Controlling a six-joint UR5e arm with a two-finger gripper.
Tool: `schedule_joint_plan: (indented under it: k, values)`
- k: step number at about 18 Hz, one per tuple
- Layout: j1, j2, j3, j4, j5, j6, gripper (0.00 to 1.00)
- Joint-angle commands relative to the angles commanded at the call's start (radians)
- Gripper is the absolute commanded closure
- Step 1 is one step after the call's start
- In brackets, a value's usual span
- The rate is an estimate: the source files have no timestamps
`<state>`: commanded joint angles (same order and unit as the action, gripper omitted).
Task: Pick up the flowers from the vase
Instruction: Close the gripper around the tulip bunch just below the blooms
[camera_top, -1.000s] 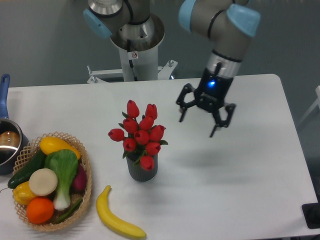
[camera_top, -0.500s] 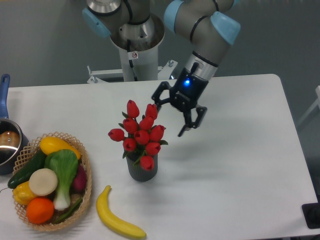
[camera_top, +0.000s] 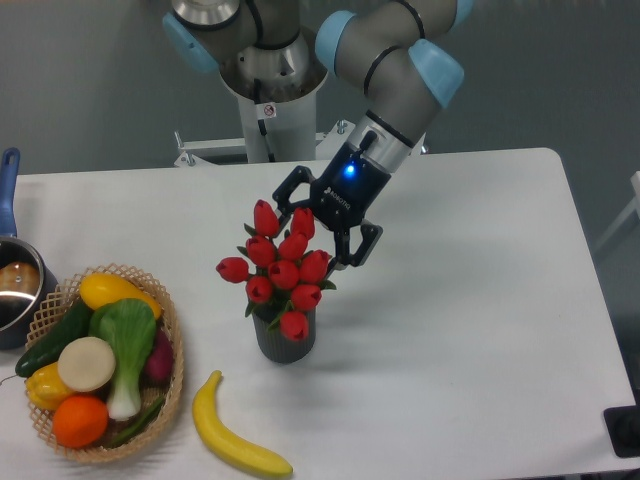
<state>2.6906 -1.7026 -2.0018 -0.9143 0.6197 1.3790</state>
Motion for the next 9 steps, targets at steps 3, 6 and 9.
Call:
schedule_joint_plan:
  k: [3, 6, 9]
  values:
    - [-0.015, -0.006, 0.002, 0.009, 0.000, 0.006, 0.00]
    - [-0.023, -0.023, 0.009, 0.026, -0.005, 0.005, 0.00]
    - [-0.043, -0.043, 0.020, 0.037, -0.006, 0.006, 0.00]
